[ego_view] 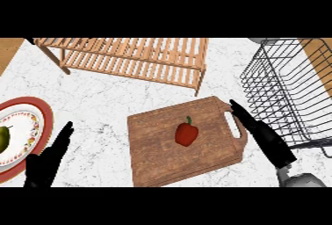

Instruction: Pick the bell pepper from the cutting board and place it in the basket

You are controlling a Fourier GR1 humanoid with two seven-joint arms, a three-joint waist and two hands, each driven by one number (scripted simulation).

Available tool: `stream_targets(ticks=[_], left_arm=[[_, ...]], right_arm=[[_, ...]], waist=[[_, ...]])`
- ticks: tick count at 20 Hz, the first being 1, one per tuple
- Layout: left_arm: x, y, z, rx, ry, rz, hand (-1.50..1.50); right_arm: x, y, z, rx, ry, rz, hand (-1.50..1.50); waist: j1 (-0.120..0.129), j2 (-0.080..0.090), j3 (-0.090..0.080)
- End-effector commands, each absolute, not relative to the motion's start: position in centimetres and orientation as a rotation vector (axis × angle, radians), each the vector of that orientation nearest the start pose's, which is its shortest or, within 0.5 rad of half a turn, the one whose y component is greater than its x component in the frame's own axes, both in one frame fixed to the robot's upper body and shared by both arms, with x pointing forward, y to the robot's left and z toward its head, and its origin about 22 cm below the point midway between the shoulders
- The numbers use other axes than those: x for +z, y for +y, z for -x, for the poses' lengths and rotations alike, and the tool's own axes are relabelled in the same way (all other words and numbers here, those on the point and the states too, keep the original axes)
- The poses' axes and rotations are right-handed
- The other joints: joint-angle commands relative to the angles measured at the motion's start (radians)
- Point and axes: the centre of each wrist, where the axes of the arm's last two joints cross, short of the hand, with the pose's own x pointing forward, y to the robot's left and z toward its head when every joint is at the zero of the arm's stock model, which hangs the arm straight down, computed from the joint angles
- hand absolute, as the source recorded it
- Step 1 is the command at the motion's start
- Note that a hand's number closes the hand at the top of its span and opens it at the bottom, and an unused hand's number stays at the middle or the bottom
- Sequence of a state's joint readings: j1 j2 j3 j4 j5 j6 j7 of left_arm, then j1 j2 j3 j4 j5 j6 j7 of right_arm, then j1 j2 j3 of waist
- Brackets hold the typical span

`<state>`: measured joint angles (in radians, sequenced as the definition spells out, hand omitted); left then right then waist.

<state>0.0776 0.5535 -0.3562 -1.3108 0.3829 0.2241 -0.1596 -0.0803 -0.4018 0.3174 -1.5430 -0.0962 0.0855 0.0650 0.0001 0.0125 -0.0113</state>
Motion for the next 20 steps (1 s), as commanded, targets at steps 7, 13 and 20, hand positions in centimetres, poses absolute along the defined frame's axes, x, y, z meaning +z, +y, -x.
stream_targets(ticks=[7, 13, 20], left_arm=[[-0.8, 34.8, -19.9, -0.167, -1.322, -0.341, 0.0], [1.7, 32.3, -24.2, -0.163, -1.366, -0.289, 0.0], [2.9, 31.3, -26.3, -0.166, -1.345, -0.329, 0.0]], right_arm=[[6.9, -20.6, -27.8, 0.262, -2.189, -0.219, 1.5], [4.0, -13.4, -24.8, -0.044, -2.373, -0.016, -1.5], [0.7, -17.8, -23.8, 0.262, -2.019, 0.616, -1.5]], waist=[[-0.083, -0.032, 0.02], [-0.045, -0.013, 0.013], [-0.074, -0.023, 0.001]])
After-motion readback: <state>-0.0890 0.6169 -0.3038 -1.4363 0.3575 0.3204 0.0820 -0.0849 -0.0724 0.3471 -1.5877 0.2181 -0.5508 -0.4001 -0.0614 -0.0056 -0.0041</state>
